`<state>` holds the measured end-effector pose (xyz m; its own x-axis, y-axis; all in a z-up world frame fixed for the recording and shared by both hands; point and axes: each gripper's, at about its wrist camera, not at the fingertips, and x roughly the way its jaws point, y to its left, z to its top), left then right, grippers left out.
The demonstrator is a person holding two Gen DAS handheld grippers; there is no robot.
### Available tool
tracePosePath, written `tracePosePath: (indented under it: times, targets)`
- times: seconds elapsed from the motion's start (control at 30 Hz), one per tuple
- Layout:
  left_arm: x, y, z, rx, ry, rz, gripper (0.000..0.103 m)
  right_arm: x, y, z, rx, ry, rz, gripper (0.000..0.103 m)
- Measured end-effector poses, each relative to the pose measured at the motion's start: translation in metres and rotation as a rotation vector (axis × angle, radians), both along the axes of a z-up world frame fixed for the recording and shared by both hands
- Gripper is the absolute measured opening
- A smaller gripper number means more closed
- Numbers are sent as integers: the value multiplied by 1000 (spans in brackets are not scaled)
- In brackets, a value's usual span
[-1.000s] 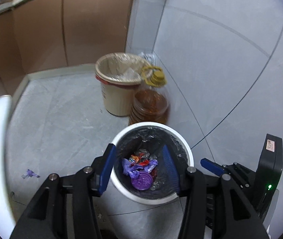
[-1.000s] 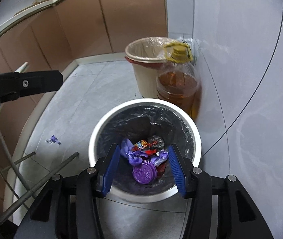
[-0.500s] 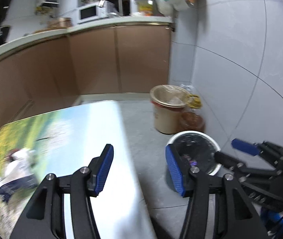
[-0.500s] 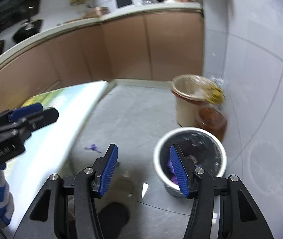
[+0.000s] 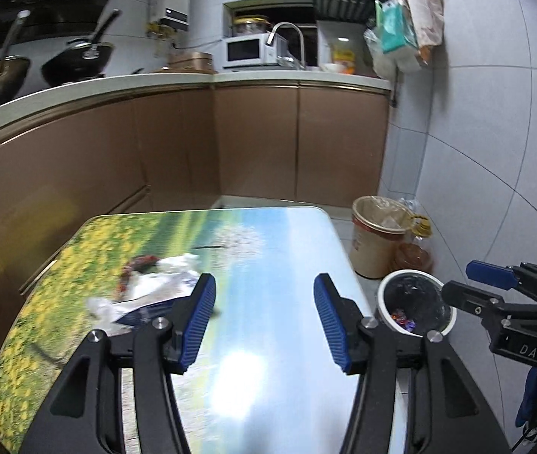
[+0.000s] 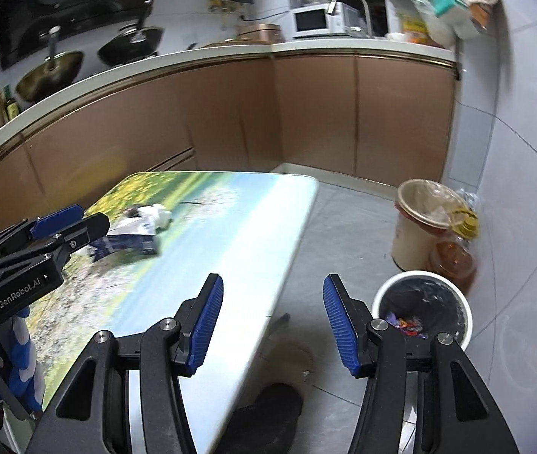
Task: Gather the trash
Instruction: 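Return both grippers from the bin to the table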
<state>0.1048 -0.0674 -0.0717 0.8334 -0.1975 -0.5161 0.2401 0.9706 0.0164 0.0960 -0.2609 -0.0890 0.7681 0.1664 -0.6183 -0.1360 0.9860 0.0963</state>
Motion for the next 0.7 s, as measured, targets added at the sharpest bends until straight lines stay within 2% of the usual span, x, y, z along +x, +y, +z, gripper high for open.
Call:
tracePosePath:
  times: [0.47, 0.7]
  targets:
    - [-34, 75, 9, -25, -18, 92, 52, -17, 71, 26, -58, -26, 113, 55]
    - [-29, 112, 3, -47, -10, 139, 60, -8, 94, 31, -68, -21, 145, 55]
